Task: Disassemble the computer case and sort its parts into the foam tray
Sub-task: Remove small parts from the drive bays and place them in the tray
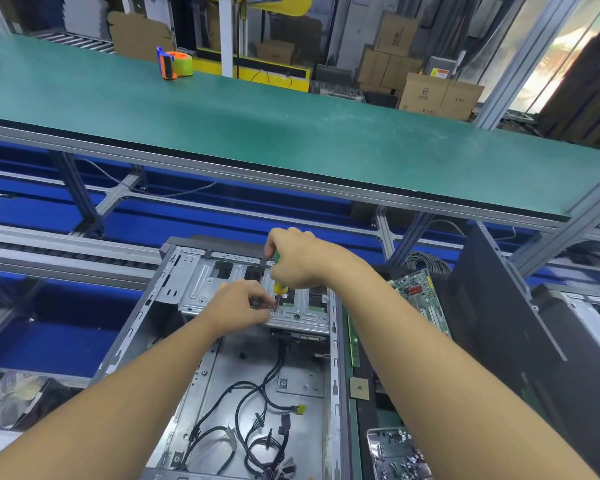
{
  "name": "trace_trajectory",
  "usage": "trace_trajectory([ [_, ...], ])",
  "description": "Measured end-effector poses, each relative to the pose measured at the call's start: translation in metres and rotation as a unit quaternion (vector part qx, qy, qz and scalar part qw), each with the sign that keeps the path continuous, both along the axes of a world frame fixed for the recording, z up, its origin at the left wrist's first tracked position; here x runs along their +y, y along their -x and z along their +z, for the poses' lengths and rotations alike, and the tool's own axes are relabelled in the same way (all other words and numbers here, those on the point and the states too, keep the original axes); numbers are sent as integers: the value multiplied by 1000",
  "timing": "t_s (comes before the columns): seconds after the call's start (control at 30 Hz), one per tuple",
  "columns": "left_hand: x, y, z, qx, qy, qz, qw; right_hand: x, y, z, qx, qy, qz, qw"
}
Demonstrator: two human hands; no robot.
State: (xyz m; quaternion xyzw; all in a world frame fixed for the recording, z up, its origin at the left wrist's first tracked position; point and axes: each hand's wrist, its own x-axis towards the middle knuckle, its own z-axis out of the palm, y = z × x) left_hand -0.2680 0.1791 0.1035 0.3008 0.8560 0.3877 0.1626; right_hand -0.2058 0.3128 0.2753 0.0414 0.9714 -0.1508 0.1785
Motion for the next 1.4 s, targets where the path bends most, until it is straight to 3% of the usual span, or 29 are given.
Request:
trace_trajectory([
  [0.13, 0, 0, 0, 1, 0, 2, 1000, -8, -1, -12, 81, -106, -67, 989],
  [0.23, 0, 0, 0, 2, 2, 0, 1000, -10, -1, -15, 123, -109, -44, 985],
  [0.37, 1, 0, 0, 4, 2, 3, 1000, -5, 0, 0, 19, -5, 14, 1000],
  [0.43, 1, 0, 0, 4, 4, 7, 1000, -5, 0, 3, -10, 0, 22, 1000],
  [0.63, 1, 0, -1, -6, 7, 7, 1000, -12, -2, -12, 96, -124, -55, 986],
  [0.7, 1, 1, -2, -2, 14, 2, 1000, -11, 0, -13, 110, -98, -39, 988],
  [0.87, 1, 0, -3, 6, 10, 12, 1000, -7, 3, 1, 1, 6, 22, 1000],
  [1.1, 2, -1, -1, 18, 22, 6, 1000, -13, -1, -12, 135, -172, -23, 976],
  [1.17, 2, -1, -1, 20, 24, 8, 999, -11, -1, -11, 130, -128, -1, 983],
  [1.27, 2, -1, -1, 22, 27, 12, 999, -8, 3, -2, 41, 2, 16, 999],
  [1.4, 2, -1, 0, 24, 22, 6, 999, -11, 2, -8, 65, -69, -15, 995],
])
